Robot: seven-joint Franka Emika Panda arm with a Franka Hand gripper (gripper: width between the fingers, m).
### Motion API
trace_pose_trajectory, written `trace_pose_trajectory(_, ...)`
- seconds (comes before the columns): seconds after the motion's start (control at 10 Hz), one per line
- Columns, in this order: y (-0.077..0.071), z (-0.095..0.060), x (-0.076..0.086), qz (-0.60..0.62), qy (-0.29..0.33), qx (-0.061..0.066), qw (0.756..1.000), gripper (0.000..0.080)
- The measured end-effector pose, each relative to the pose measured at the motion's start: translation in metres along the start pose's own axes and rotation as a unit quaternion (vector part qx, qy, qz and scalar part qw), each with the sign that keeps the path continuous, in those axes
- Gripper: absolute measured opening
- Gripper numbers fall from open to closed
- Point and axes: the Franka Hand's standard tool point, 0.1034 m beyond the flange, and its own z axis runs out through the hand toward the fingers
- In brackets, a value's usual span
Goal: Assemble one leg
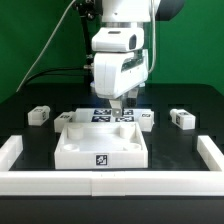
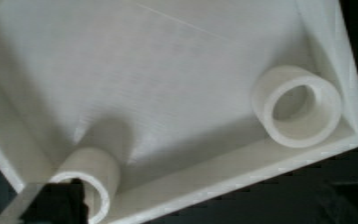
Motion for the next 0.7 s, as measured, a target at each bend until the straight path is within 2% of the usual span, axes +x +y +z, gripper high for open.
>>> trace_pose_trajectory(0.1,0.0,0.005,-0.014,-0.077,0.005,-0.012,0.997,0.065)
trace_pose_trajectory(0.2,-0.01,0.011,-0.027,-0.102,0.003,-0.005,0.995,0.065)
trace_pose_trajectory(0.3,-0.02,0.017,-0.034,-0.141,0.004,-0.006,0.99,0.065)
trace_pose_trajectory(0.5,-0.03,0.026,-0.042,-0.208,-0.001,0.007,0.978,0.065)
trace_pose_trajectory(0.7,-0.04,0.043,-0.045,-0.223,-0.001,0.025,0.975,0.065)
